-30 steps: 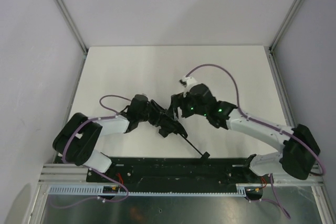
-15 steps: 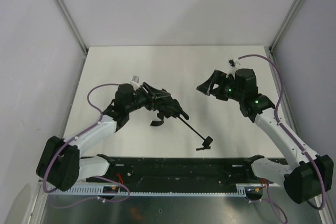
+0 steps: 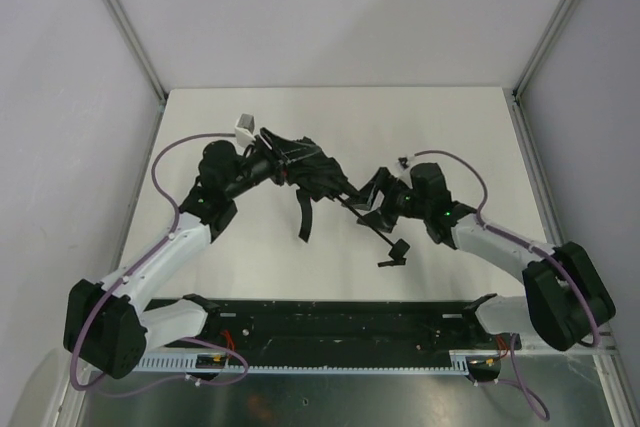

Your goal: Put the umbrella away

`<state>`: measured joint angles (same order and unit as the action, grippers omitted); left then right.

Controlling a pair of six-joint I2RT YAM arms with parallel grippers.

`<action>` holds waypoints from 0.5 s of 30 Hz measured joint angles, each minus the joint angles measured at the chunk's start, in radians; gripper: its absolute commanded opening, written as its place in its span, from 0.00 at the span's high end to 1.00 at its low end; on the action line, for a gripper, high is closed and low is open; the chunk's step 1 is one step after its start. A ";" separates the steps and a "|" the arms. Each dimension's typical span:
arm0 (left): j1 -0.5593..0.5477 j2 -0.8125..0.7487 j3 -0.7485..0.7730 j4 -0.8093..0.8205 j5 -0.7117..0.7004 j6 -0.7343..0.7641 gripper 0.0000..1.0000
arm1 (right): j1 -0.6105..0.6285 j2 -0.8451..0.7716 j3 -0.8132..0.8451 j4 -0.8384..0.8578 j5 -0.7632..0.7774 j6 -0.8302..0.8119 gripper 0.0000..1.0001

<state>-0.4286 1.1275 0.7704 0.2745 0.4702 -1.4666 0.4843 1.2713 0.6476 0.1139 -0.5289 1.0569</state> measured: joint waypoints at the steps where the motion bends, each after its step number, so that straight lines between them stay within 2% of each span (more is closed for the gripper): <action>1: 0.000 0.000 0.013 0.000 0.003 0.000 1.00 | 0.024 0.020 -0.003 0.038 -0.003 0.043 0.17; 4: 0.000 0.000 0.042 0.003 0.009 -0.001 1.00 | 0.086 0.077 -0.006 0.169 -0.018 0.117 0.18; 6: 0.000 0.000 0.052 0.005 0.012 -0.002 1.00 | 0.109 0.097 -0.006 0.242 -0.031 0.106 0.17; 15: 0.002 -0.002 0.110 0.008 0.023 -0.011 1.00 | 0.137 0.070 -0.010 0.291 0.013 -0.252 0.15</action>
<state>-0.4267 1.1255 0.8803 0.2821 0.4931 -1.4776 0.6216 1.3415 0.6380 0.4049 -0.5156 0.8047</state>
